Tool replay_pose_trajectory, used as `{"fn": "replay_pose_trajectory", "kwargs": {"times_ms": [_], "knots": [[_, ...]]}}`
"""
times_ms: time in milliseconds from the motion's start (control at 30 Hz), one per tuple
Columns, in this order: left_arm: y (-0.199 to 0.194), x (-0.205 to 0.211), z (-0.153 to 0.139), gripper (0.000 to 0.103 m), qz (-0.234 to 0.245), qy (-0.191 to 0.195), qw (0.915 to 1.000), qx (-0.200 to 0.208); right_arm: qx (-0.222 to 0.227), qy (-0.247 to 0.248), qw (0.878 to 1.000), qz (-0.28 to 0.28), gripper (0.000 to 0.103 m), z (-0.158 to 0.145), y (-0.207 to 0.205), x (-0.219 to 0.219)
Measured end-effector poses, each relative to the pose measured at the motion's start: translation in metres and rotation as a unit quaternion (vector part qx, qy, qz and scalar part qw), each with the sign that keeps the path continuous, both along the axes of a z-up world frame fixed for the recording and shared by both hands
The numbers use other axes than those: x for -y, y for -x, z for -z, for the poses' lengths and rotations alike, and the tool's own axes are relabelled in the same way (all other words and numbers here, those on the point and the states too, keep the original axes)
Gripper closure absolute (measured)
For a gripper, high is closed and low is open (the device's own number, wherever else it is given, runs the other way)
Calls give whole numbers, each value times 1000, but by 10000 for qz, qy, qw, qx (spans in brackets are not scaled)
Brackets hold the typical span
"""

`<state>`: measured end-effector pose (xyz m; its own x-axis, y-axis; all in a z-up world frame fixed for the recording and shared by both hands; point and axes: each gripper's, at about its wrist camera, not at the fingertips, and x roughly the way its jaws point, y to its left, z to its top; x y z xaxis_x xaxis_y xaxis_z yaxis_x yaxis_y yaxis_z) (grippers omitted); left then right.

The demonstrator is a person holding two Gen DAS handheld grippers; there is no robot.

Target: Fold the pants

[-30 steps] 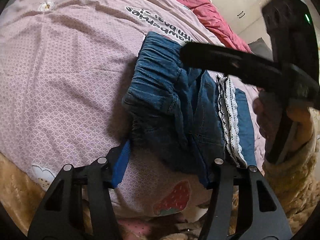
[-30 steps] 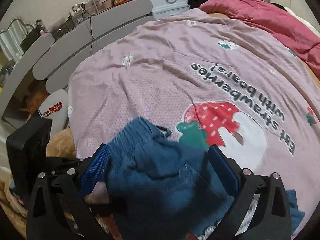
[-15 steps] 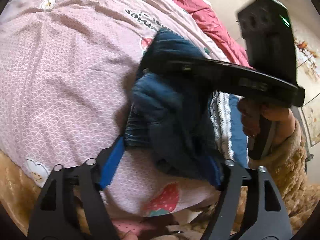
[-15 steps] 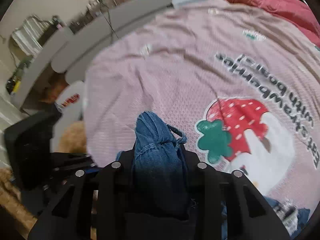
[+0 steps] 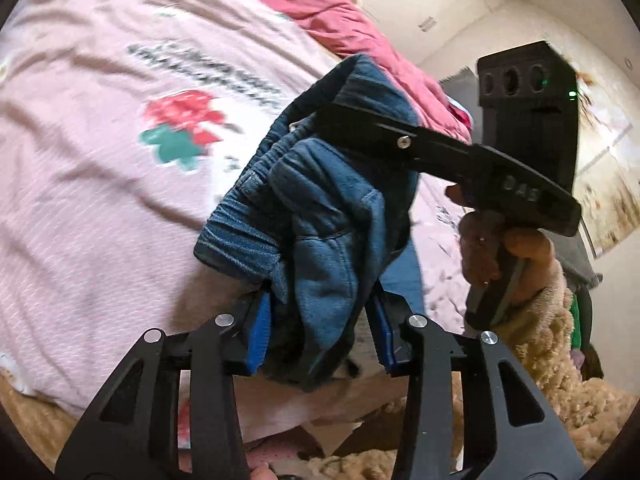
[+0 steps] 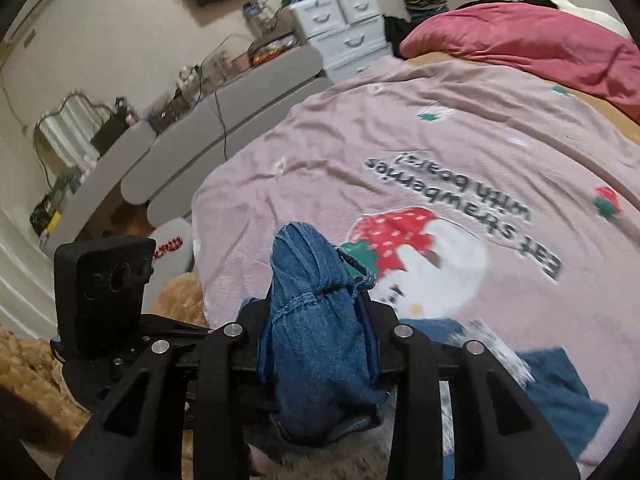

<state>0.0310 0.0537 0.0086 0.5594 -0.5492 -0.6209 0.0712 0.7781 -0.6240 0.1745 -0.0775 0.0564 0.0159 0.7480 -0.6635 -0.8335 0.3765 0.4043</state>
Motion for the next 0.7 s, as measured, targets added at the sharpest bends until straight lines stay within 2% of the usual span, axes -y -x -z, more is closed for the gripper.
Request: {"fn": "replay_pose_trajectory", "kwargs": {"times_ms": [100,267,467,533,600,700], "knots": [[-4,16,-7,69,195,-56,9998,93,-38,-126,9998,163,68,0,-2,24],[-13,26,-1,69,403,-61,9991,85,-92,-176,9986,486,67,6,-5,58],[-21,48,6,69,756,60,9970,135,-303,-408,9934,1025,56,14,-4,105],[-20,60,9,65,1003,47,9948,151,-372,-452,9904,1253,49,17,-3,121],[-21,76,15,64,1229,17,9923,147,-234,-243,9855,1665,41,21,-3,140],[-25,91,24,64,1529,39,9882,63,-262,-147,9800,1968,41,24,-1,155]]}}
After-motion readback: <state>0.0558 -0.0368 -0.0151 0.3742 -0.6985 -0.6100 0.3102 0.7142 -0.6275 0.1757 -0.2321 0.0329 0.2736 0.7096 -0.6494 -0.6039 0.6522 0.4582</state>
